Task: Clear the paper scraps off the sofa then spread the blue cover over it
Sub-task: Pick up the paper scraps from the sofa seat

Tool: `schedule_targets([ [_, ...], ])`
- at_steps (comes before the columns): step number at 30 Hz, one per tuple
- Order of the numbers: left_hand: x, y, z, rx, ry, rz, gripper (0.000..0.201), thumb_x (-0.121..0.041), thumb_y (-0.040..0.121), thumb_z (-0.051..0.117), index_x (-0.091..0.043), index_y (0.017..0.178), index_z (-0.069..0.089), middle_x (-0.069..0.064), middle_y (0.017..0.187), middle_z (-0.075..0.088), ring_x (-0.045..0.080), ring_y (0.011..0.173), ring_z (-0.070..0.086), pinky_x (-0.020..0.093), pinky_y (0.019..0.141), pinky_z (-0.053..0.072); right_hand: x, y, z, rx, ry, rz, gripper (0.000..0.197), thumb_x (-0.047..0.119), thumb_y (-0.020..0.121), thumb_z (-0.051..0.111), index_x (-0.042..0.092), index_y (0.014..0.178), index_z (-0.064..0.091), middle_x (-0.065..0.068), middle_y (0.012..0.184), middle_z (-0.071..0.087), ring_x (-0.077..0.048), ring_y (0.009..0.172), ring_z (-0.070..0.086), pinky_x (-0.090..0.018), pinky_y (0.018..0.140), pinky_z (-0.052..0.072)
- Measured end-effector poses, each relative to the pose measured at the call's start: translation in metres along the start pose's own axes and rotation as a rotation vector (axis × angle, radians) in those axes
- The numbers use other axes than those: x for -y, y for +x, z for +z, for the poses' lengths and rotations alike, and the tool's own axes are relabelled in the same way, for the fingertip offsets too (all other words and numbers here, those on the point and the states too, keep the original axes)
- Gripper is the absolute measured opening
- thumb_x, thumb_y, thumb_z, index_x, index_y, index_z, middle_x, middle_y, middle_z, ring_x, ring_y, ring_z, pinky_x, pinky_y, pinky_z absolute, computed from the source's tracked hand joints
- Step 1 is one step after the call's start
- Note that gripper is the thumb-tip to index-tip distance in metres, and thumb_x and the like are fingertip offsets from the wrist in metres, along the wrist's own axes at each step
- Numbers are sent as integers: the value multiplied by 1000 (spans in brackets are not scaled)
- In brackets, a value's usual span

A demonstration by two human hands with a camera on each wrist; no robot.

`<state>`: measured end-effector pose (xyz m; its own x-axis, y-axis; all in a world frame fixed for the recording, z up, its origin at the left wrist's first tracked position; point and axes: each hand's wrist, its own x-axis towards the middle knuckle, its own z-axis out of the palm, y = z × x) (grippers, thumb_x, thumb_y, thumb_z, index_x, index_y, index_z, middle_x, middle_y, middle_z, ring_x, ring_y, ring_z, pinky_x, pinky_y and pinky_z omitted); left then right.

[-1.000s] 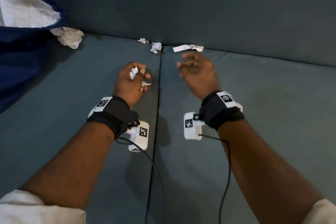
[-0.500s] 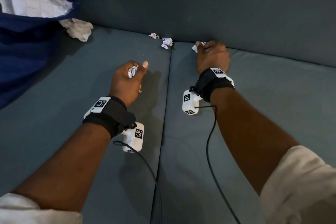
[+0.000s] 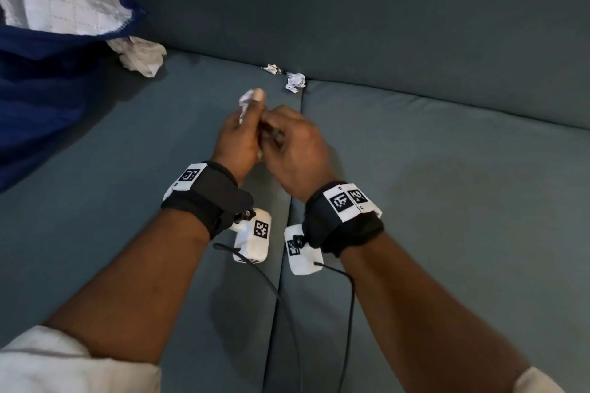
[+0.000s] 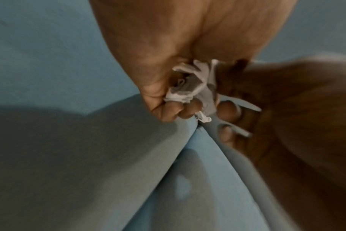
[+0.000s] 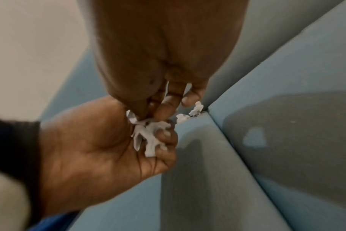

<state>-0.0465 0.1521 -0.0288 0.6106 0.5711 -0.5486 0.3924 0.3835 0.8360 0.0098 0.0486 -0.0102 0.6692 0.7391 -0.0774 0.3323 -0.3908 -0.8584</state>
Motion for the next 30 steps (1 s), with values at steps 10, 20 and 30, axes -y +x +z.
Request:
schedule_targets([
  [10,4,17,-61,-73,171,58,22,-16,108,43,-26,118,59,4,72,57,2,47,52,18,42,39,-57,82,-15,-271,-138,551,45,62,81,74,18,92,80,3,86,79,-16,88,75,-34,84,60],
  [20,0,26,-53,-121,203,62,22,-31,89,59,-25,69,55,-11,61,54,12,52,48,21,46,36,-65,79,-5,-218,-222,535,27,53,87,68,27,90,76,6,85,78,-19,86,74,-35,79,60],
  [30,-1,28,-35,-85,28,-54,50,-50,107,38,-19,75,62,5,66,59,17,49,52,25,49,39,2,11,10,-59,211,219,8,16,95,73,10,94,79,10,70,68,2,59,59,-16,59,47],
])
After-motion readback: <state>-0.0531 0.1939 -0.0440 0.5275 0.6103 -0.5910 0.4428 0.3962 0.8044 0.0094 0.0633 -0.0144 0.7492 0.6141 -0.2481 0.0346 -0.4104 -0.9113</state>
